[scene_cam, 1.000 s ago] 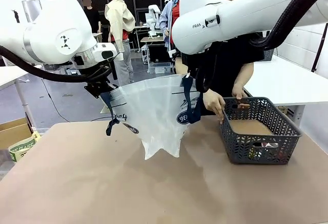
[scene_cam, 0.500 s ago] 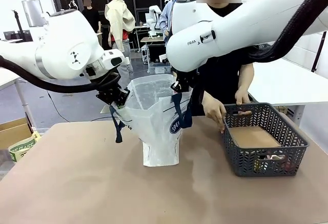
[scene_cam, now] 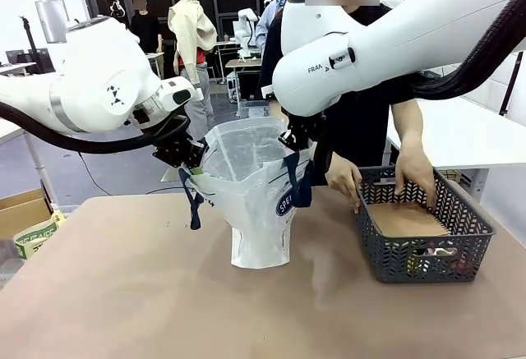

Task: Transfer purchased items from the store into the shopping bag.
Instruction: Open the Reusable shopping bag in the center of the table, then move the Reusable shopping bag to the right side of the table.

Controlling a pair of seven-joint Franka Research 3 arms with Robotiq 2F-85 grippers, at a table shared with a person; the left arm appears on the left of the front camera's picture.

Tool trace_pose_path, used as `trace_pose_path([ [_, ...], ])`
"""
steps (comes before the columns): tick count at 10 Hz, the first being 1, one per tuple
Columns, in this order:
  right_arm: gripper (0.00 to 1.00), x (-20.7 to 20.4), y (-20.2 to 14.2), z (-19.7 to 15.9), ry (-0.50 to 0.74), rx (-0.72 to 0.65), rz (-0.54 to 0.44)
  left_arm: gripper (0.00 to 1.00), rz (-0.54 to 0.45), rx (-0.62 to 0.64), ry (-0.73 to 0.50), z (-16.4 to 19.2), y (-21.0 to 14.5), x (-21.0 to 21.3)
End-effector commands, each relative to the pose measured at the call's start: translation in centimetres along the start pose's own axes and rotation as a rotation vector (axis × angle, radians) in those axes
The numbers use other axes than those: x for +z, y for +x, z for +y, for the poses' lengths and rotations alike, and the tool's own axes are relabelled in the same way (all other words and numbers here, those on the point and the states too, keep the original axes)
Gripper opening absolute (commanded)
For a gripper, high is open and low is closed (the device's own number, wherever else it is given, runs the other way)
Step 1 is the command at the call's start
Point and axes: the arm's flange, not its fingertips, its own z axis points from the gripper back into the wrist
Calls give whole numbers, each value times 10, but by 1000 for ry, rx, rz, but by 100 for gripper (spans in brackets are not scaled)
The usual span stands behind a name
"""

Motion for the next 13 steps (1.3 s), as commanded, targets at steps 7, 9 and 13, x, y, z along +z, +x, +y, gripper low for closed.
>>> trace_pose_path([
  [7,0,0,-6,-6,-5,-11,7,0,-6,-44,-8,9,0,3],
  [9,0,0,-6,-6,-5,-11,7,0,-6,-44,-8,9,0,3],
  [13,0,0,-6,-6,-5,-11,7,0,-6,-44,-8,9,0,3],
])
